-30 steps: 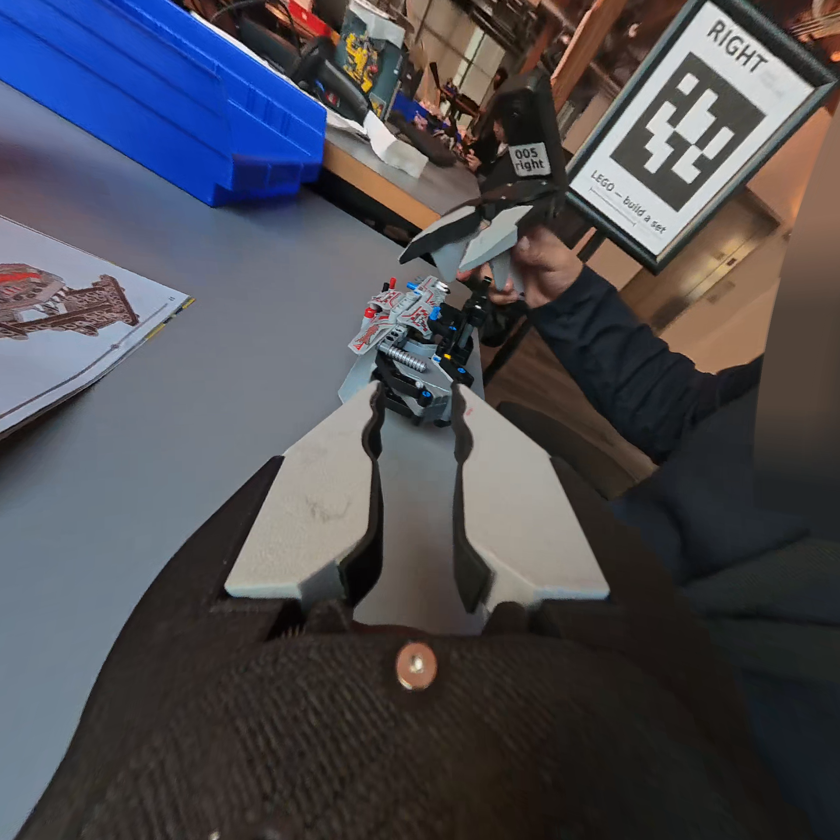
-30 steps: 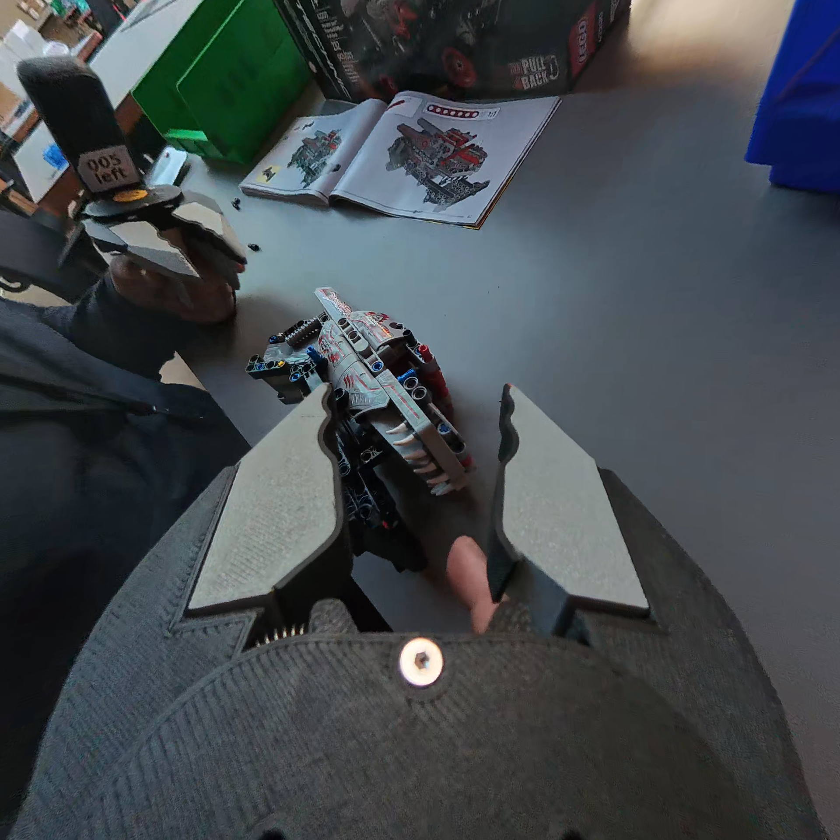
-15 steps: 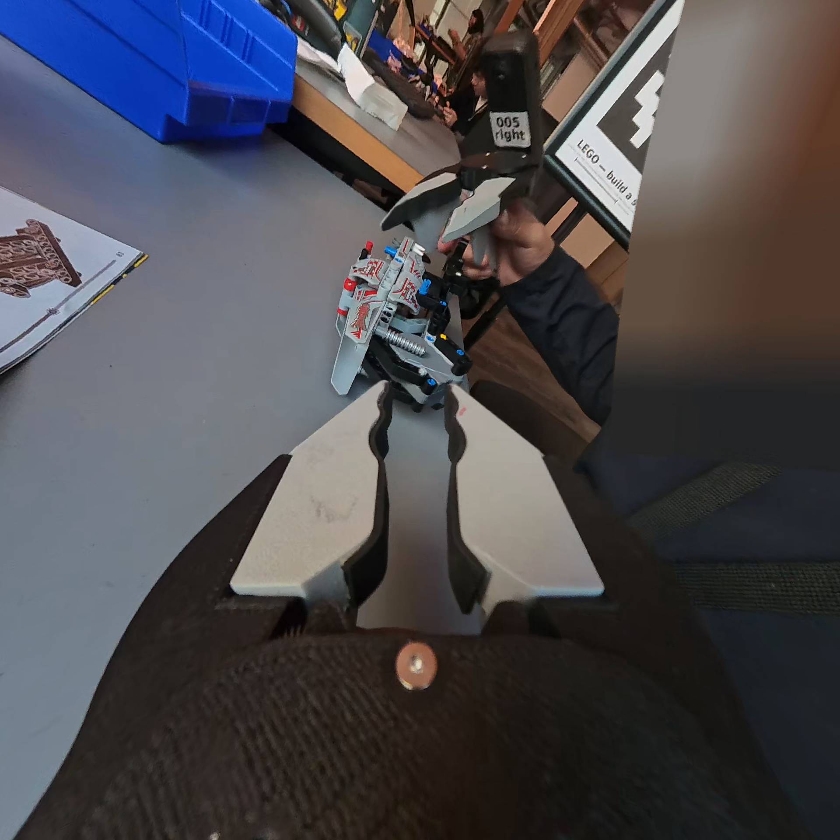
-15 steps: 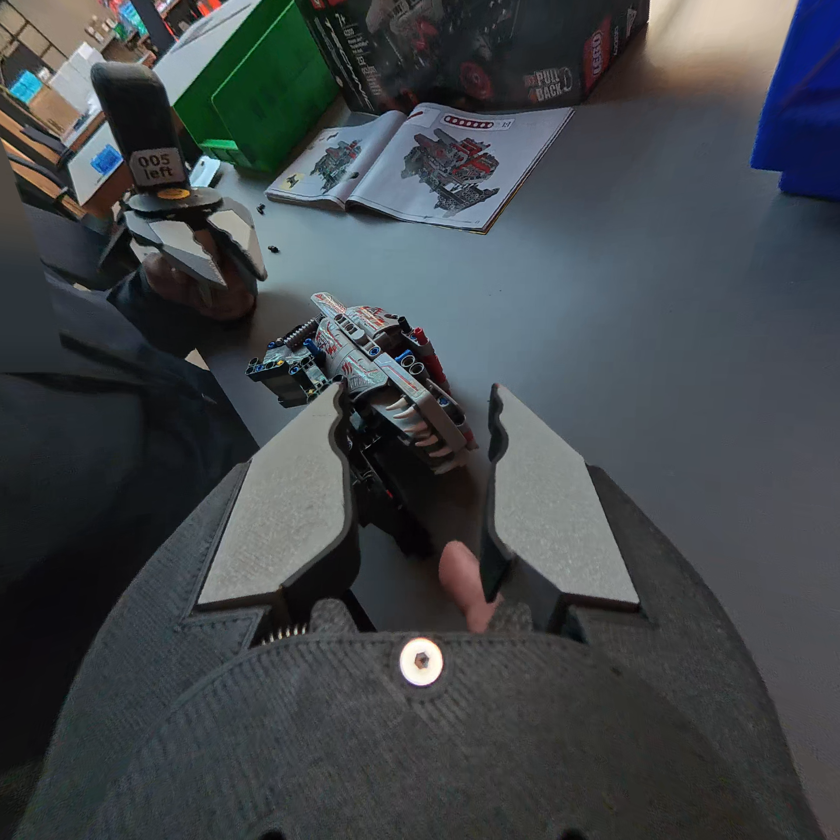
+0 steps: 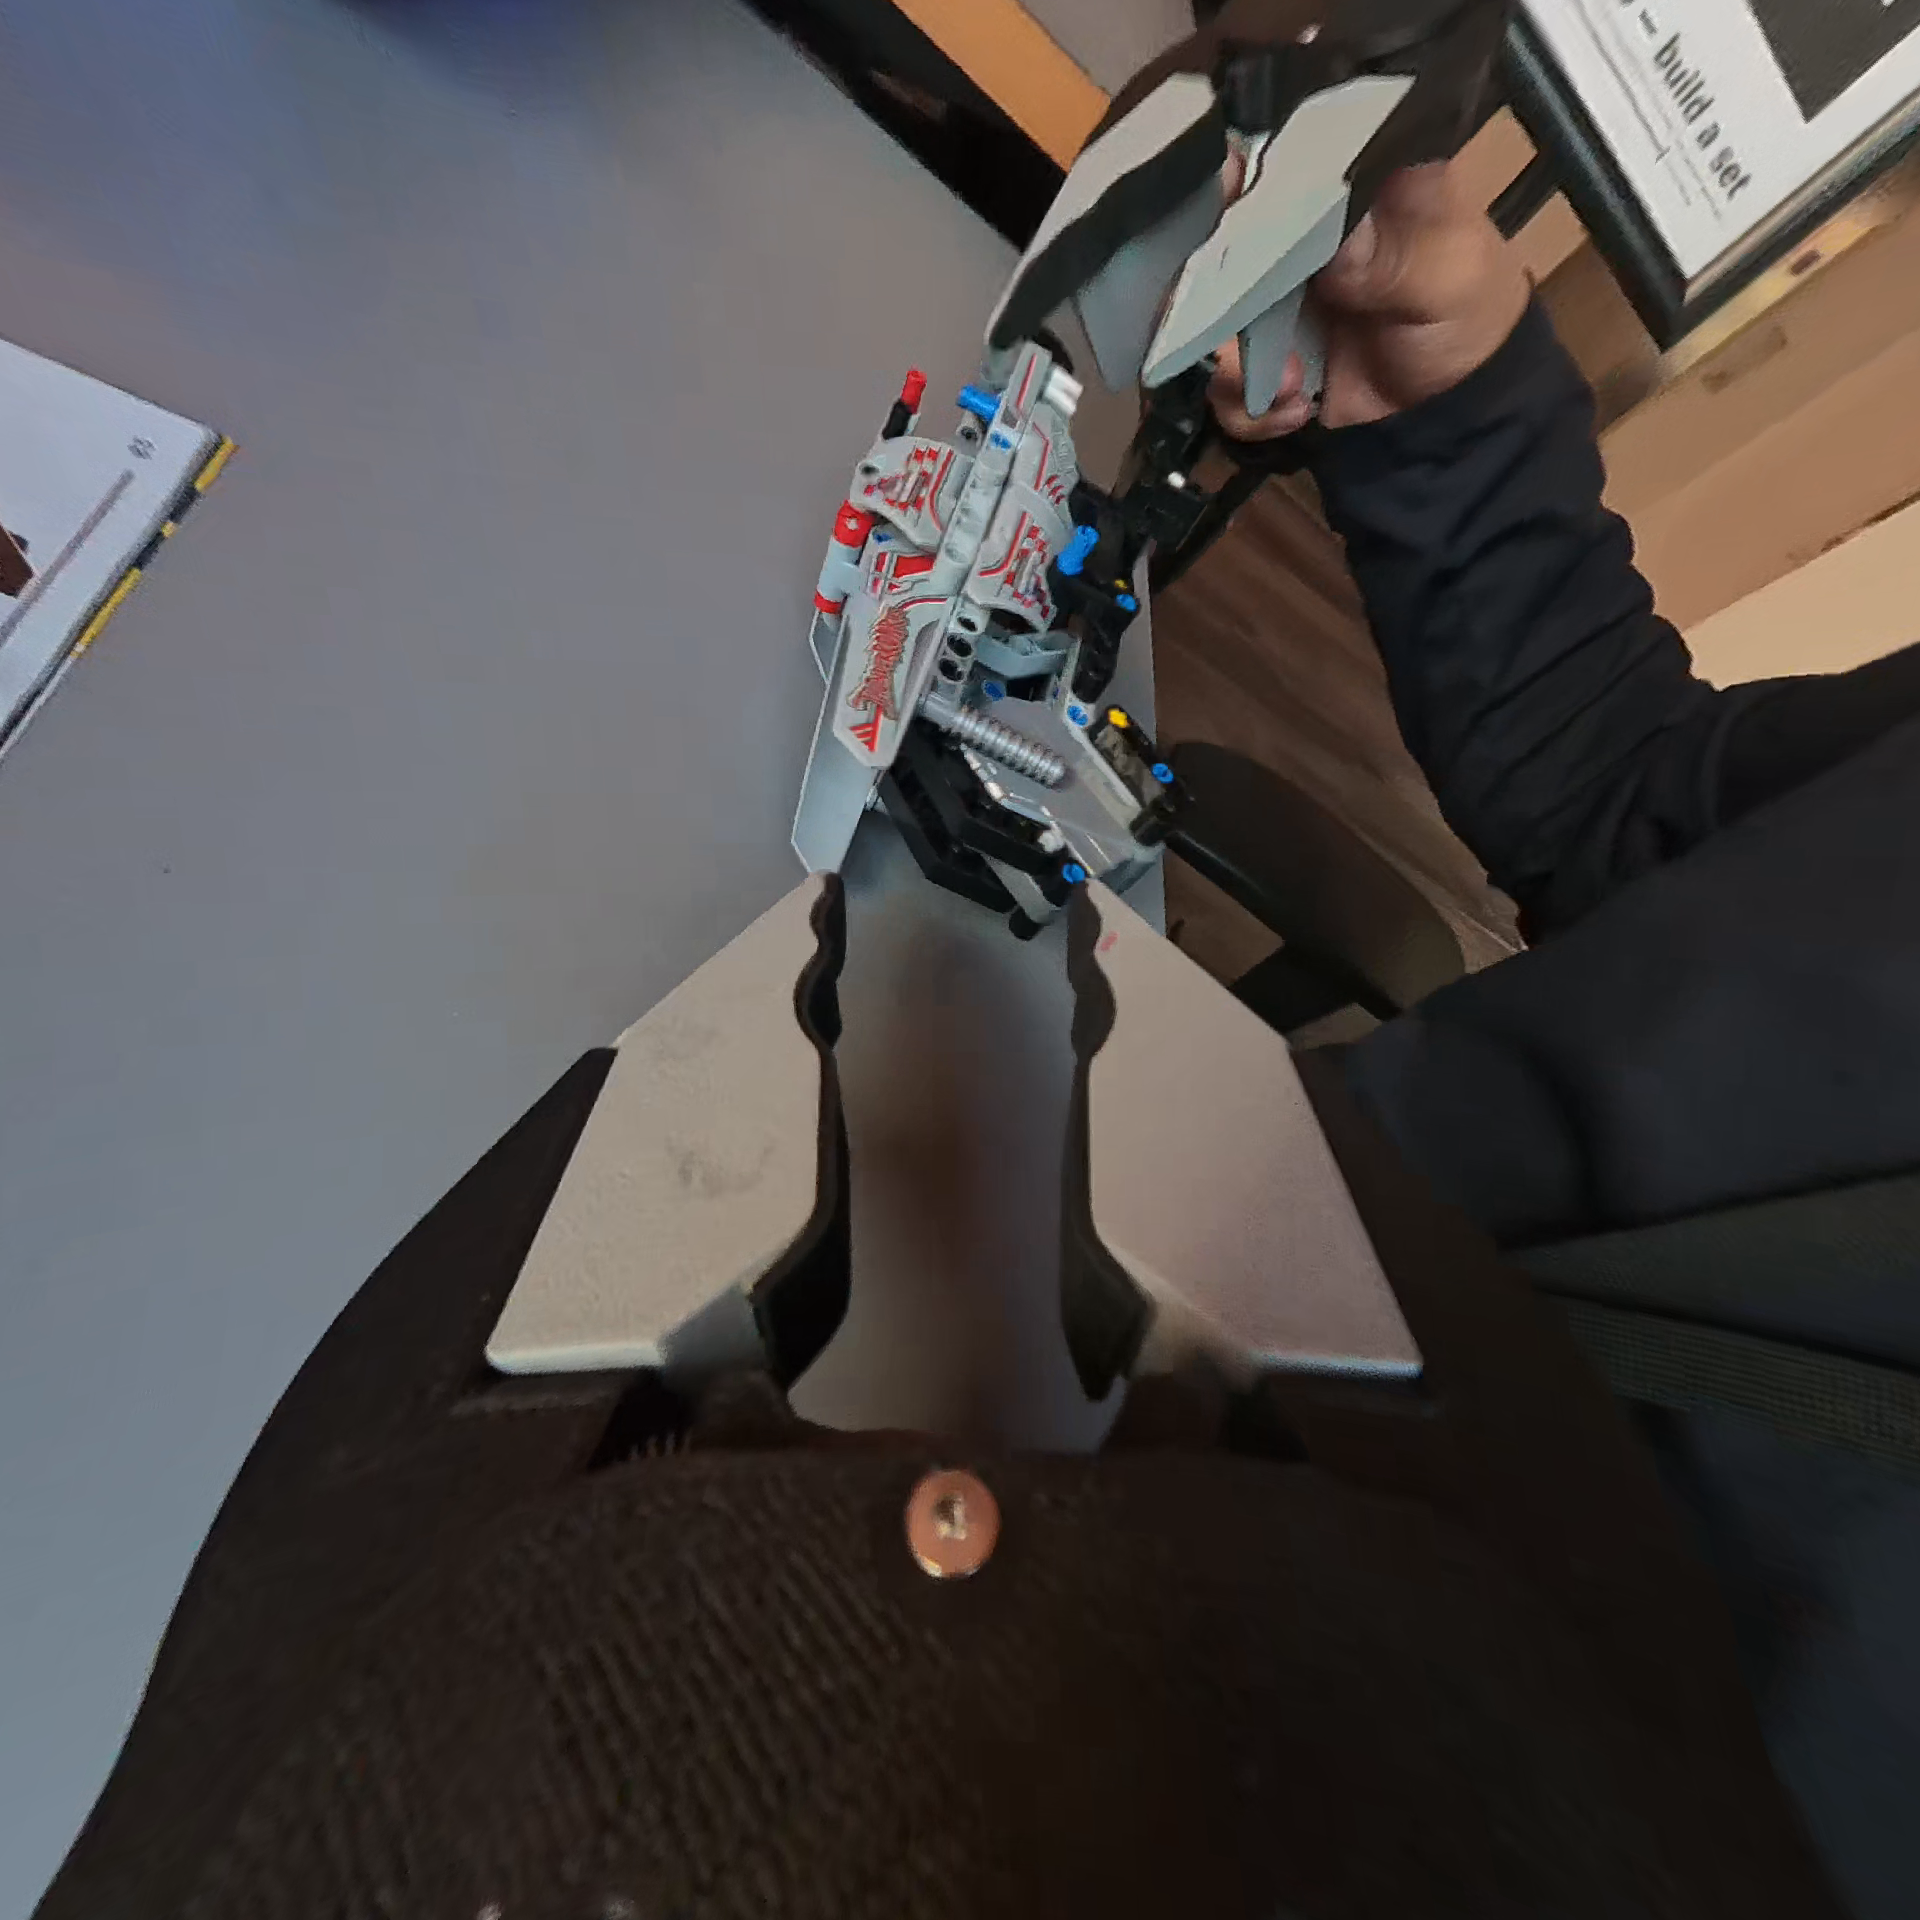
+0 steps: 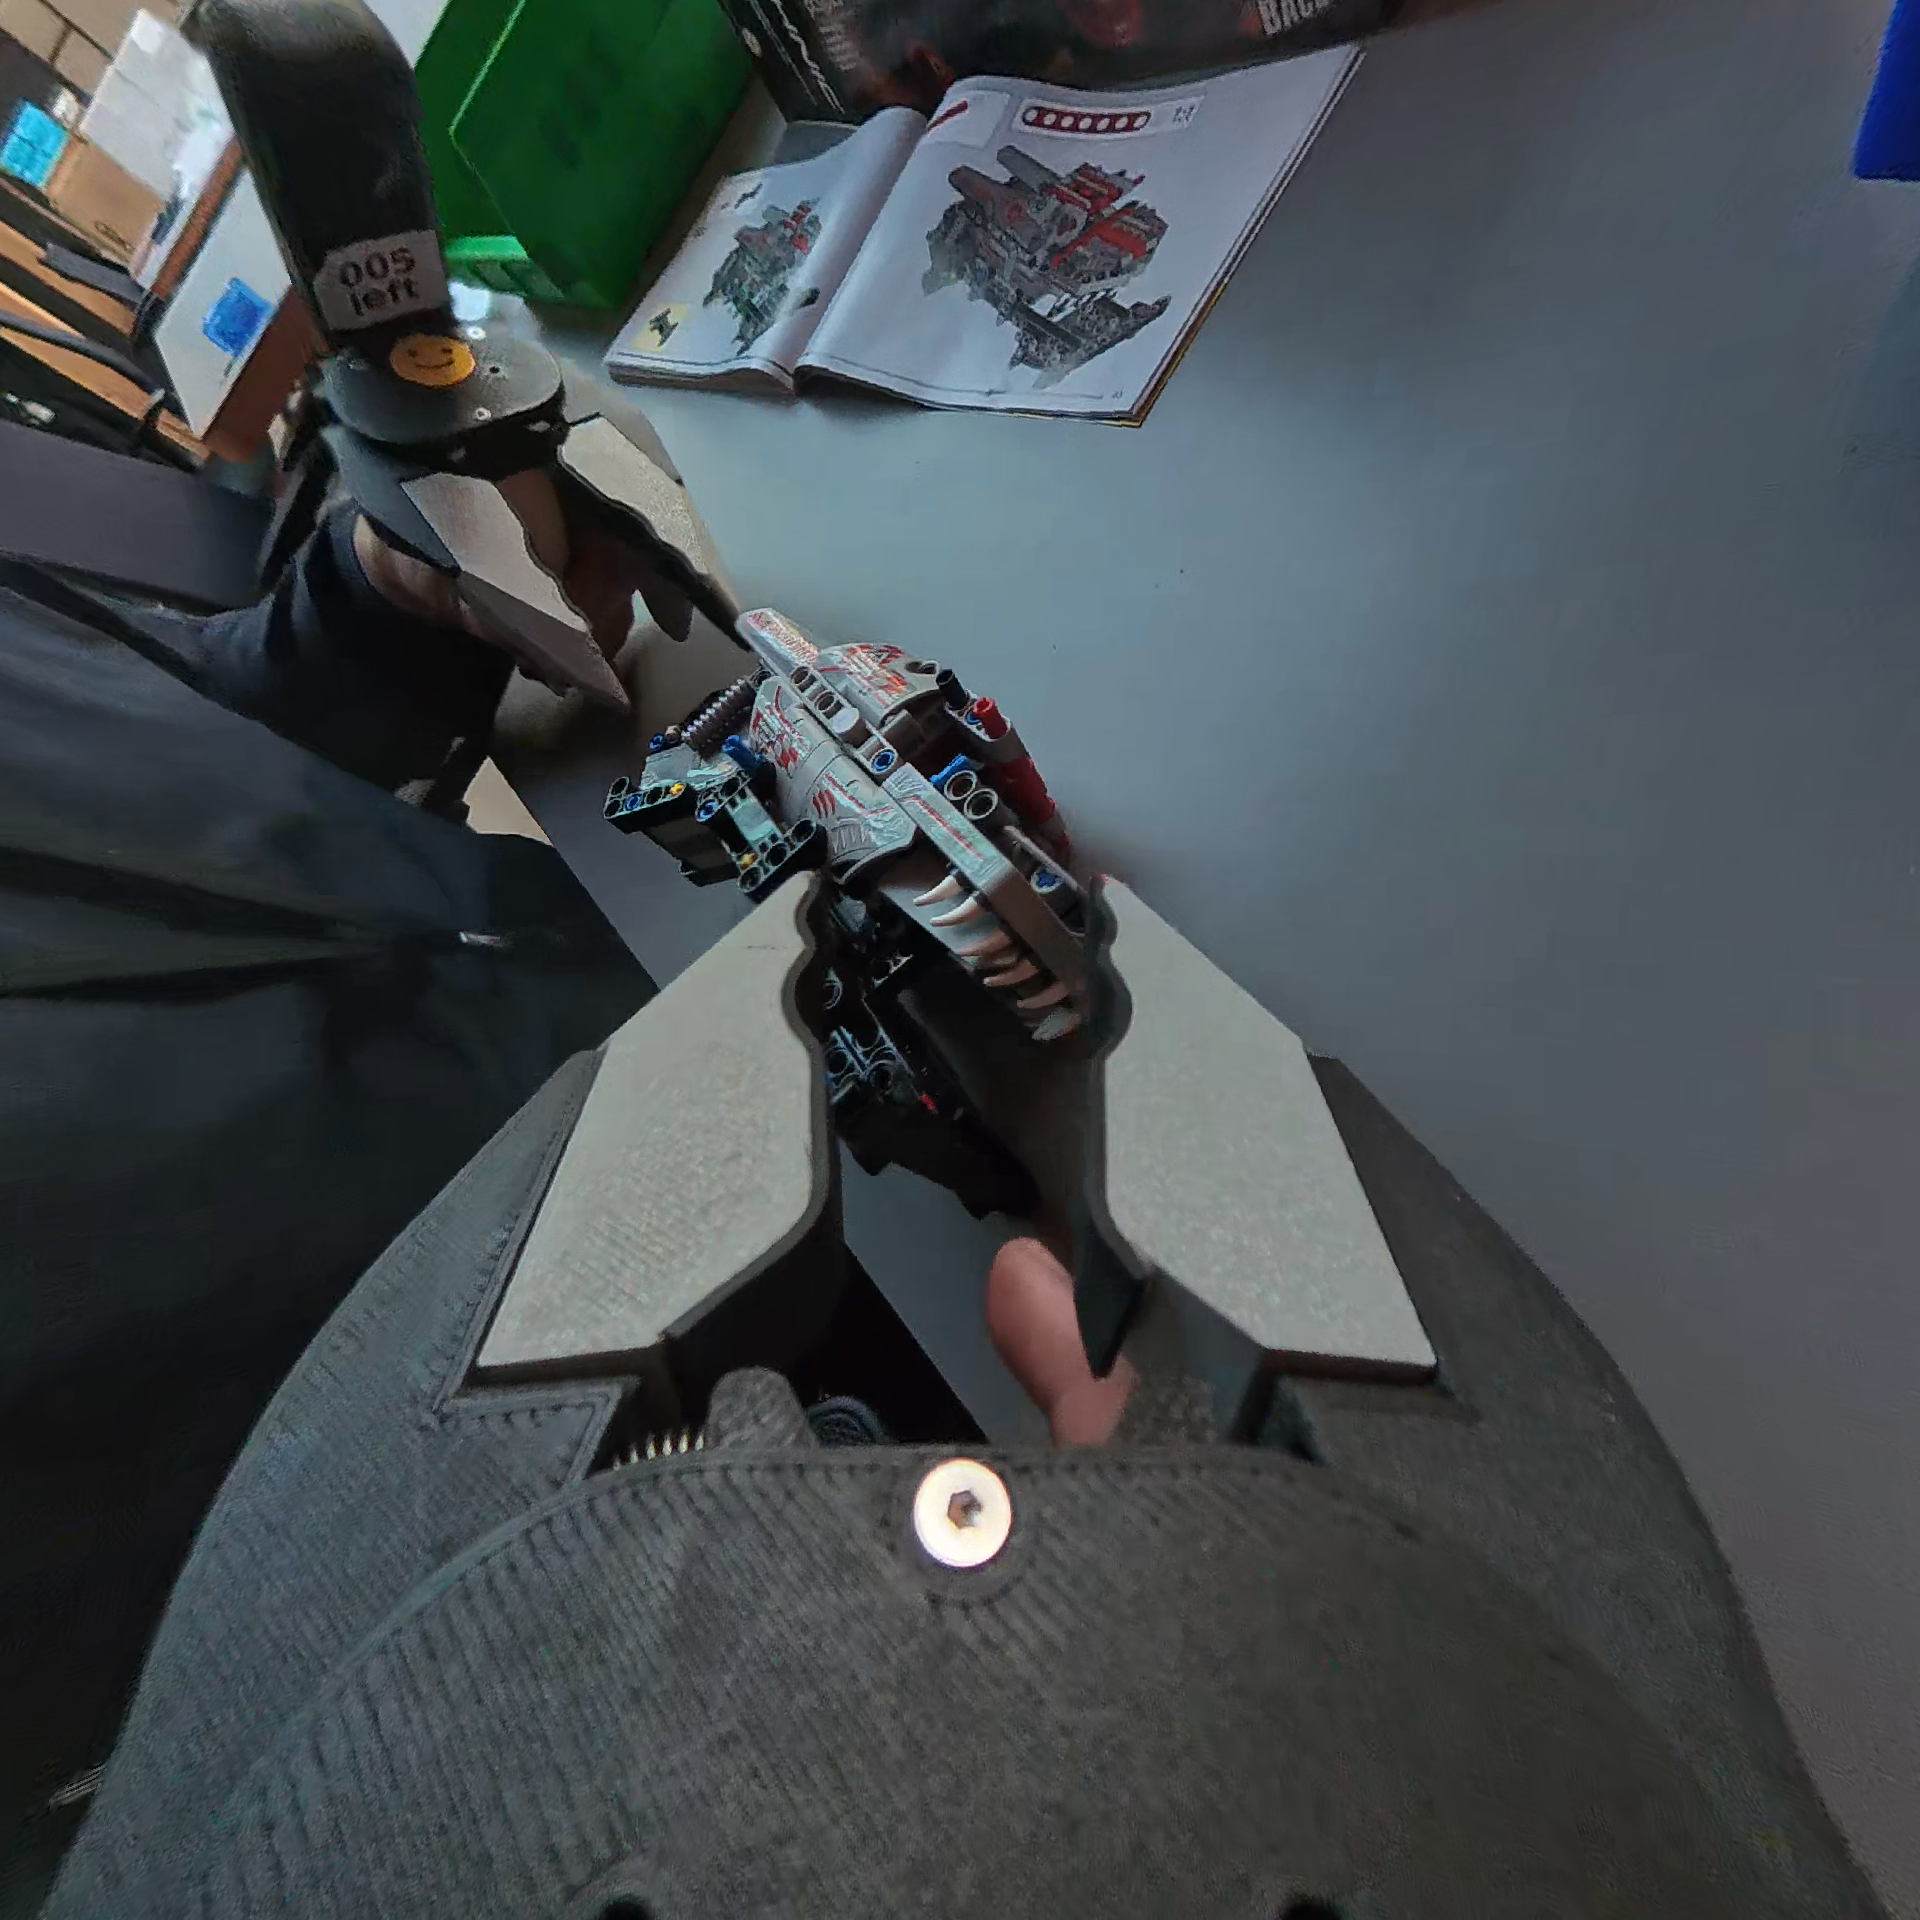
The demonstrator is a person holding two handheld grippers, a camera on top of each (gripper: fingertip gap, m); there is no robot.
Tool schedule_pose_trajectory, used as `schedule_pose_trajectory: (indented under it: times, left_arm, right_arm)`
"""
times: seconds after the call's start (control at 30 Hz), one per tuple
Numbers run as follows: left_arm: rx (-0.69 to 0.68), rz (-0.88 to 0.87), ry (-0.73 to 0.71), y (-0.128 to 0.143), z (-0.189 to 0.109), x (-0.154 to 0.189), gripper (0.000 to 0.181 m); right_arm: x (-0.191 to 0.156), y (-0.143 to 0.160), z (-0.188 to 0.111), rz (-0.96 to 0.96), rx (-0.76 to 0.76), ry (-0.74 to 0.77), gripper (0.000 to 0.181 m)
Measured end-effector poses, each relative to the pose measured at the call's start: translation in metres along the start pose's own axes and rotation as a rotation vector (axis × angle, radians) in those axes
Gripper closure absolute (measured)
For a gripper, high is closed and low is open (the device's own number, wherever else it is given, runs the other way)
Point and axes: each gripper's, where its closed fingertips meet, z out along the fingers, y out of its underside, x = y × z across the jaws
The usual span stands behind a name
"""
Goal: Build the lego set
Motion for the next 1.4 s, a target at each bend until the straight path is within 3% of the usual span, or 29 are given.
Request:
schedule_pose_trajectory:
  times: [0.17, 0.37, 0.43, 0.6, 0.7, 0.8, 0.83, 1.0, 1.17, 1.3, 1.4]
  left_arm:
    - [-0.052, -0.040, 0.049, -0.010, 0.010, -0.004, 0.137]
    - [-0.088, -0.122, 0.200, -0.012, 0.027, 0.006, 0.163]
    - [-0.089, -0.121, 0.212, -0.013, 0.030, 0.007, 0.163]
    - [-0.089, -0.122, 0.141, -0.008, 0.013, 0.000, 0.152]
    - [-0.106, -0.193, 0.182, -0.001, 0.010, 0.010, 0.132]
    - [-0.159, -0.222, 0.227, 0.011, 0.021, 0.020, 0.134]
    - [-0.163, -0.213, 0.225, 0.013, 0.026, 0.021, 0.143]
    - [-0.157, -0.135, 0.194, 0.010, 0.030, 0.022, 0.144]
    - [-0.139, -0.076, 0.136, -0.002, 0.022, 0.012, 0.145]
    - [0.042, -0.065, 0.170, -0.039, 0.006, 0.006, 0.166]
    - [0.082, -0.008, 0.112, -0.053, -0.002, -0.007, 0.181]
  right_arm:
    - [0.001, 0.011, 0.010, 0.120, -0.098, -0.068, 0.127]
    - [-0.011, 0.016, 0.018, 0.097, -0.110, -0.106, 0.127]
    - [-0.010, 0.019, 0.011, 0.084, -0.115, -0.081, 0.127]
    - [-0.006, 0.015, -0.013, 0.146, -0.030, -0.074, 0.123]
    - [-0.006, 0.023, -0.005, 0.151, -0.087, -0.081, 0.121]
    - [-0.009, 0.031, 0.010, 0.160, -0.148, -0.113, 0.121]
    - [-0.011, 0.031, 0.014, 0.164, -0.151, -0.130, 0.119]
    - [-0.009, 0.030, 0.019, 0.133, -0.134, -0.091, 0.117]
    - [-0.007, 0.018, 0.026, 0.050, -0.056, -0.035, 0.118]
    - [-0.015, -0.002, 0.035, -0.123, 0.044, -0.013, 0.121]
    - [-0.027, -0.018, 0.045, -0.241, 0.115, -0.026, 0.123]
